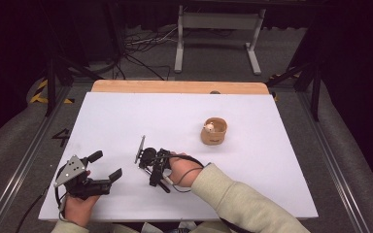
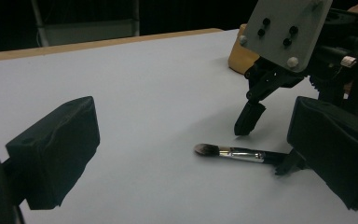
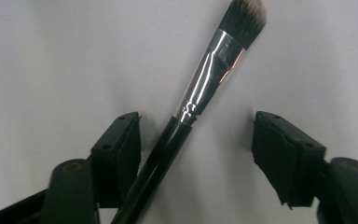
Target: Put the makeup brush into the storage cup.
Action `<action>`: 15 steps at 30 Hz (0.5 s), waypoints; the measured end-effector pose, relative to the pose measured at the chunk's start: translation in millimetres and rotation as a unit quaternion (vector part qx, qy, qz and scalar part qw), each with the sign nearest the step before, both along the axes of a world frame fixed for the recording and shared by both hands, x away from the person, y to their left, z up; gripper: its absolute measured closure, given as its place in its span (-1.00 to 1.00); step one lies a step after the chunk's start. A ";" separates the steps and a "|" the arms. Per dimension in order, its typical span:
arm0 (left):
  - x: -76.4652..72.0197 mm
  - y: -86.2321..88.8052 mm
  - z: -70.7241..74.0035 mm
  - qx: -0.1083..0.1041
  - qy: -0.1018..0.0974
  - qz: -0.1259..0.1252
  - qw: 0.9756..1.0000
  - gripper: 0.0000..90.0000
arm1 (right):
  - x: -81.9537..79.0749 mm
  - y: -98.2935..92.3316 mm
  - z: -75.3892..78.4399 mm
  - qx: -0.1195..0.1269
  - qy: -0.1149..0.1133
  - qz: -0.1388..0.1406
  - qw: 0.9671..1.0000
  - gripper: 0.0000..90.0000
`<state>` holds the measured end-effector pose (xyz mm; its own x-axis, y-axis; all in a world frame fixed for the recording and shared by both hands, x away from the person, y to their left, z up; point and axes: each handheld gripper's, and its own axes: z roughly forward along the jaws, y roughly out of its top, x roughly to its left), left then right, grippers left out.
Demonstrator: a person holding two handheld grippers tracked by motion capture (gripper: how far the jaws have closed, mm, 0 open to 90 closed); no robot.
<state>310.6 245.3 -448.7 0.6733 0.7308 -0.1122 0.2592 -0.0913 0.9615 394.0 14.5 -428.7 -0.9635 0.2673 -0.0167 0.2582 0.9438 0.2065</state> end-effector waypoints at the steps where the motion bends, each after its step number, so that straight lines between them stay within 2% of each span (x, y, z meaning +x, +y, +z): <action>1: 0.1 0.0 0.0 0.000 -0.001 -0.001 1.000 -0.93 | 0.0 0.4 0.6 0.001 -0.004 -0.003 1.000 -0.13; 11: -0.9 0.5 0.7 -0.001 -0.001 0.000 1.000 -0.92 | 1.1 2.4 1.9 -0.003 -0.003 -0.015 1.000 0.20; 14: -1.4 0.6 1.0 -0.002 0.001 0.000 1.000 -0.92 | 1.2 1.6 2.5 0.000 0.000 -0.018 1.000 0.46; 15: -1.4 0.5 0.9 -0.002 0.001 0.000 1.000 -0.92 | 1.1 1.5 2.9 -0.002 -0.001 -0.018 1.000 0.49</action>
<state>309.2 245.8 -447.7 0.6732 0.7302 -0.1168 0.2617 -0.0875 0.9612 395.1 16.1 -425.8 -0.9530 0.3022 -0.0209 0.2920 0.9347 0.2028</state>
